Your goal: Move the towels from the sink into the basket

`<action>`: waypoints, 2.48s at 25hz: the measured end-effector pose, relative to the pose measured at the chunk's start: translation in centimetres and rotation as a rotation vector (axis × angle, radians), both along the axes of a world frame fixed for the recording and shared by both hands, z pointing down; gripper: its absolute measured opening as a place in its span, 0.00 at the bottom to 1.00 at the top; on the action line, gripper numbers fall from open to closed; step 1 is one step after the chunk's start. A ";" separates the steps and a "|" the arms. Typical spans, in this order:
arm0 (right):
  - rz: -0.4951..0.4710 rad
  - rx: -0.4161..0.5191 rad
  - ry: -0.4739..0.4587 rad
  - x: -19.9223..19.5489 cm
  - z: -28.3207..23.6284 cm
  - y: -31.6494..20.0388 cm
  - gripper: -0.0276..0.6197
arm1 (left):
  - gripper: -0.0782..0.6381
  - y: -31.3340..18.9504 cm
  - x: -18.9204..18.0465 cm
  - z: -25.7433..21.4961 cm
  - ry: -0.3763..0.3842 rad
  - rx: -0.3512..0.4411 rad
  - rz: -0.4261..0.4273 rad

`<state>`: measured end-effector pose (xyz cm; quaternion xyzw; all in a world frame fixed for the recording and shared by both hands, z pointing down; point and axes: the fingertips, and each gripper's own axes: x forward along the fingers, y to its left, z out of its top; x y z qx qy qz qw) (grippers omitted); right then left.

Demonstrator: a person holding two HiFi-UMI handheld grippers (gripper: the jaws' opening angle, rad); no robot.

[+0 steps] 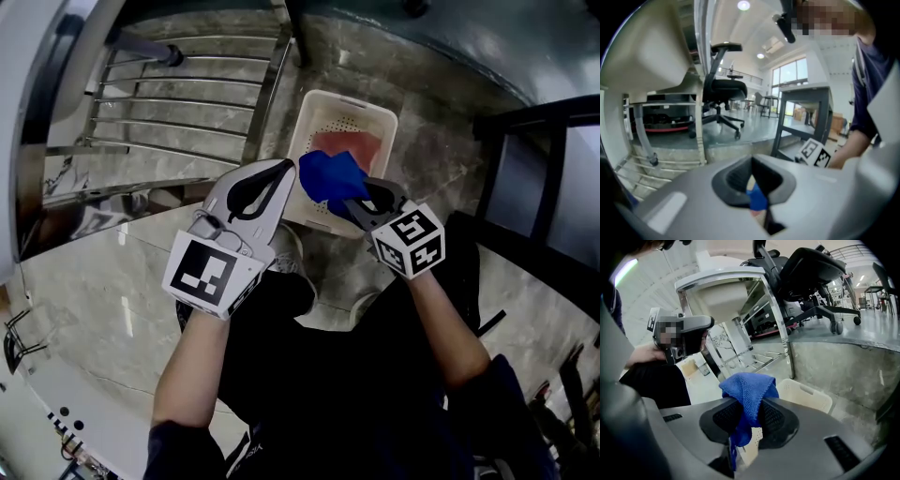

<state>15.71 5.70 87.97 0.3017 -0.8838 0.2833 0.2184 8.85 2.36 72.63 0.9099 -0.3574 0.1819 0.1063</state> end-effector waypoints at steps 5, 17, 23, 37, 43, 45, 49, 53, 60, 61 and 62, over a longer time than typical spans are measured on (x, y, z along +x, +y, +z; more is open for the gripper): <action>-0.022 -0.030 0.025 -0.6 1.4 0.5 0.19 | 0.11 -0.1 -0.2 -0.1 0.013 -0.002 0.003; -0.036 -0.076 0.023 -0.8 3.2 0.8 0.33 | 0.11 -1.1 0.6 0.4 0.035 -0.003 0.038; 0.059 -0.102 0.018 1.4 1.7 -0.6 0.33 | 0.11 -2.0 1.3 1.8 -0.009 -0.019 0.118; 0.141 -0.163 -0.008 3.8 -21.1 2.2 0.26 | 0.11 3.7 4.0 -10.8 -0.138 -0.084 0.268; 0.146 -0.155 -0.022 4.3 -29.2 2.4 0.23 | 0.11 5.0 3.9 -18.2 -0.146 -0.103 0.256; 0.148 -0.139 -0.023 4.6 -31.8 2.3 0.19 | 0.11 5.2 3.8 -20.7 -0.143 -0.107 0.242; 0.149 -0.104 -0.033 5.4 -36.6 2.0 0.13 | 0.11 5.6 3.4 -24.8 -0.156 -0.120 0.209; 0.154 -0.084 -0.072 5.8 -40.8 2.3 0.08 | 0.11 5.7 2.9 -29.3 -0.173 -0.091 0.189; 0.146 -0.039 -0.143 8.3 -47.3 5.4 0.06 | 0.11 10.5 3.0 -36.0 -0.144 -0.118 0.097; 0.147 -0.033 -0.152 8.7 -48.0 5.8 0.06 | 0.11 11.4 3.2 -36.7 -0.142 -0.122 0.088; 0.151 -0.028 -0.159 9.3 -48.7 6.3 0.06 | 0.11 12.2 3.4 -37.5 -0.138 -0.124 0.080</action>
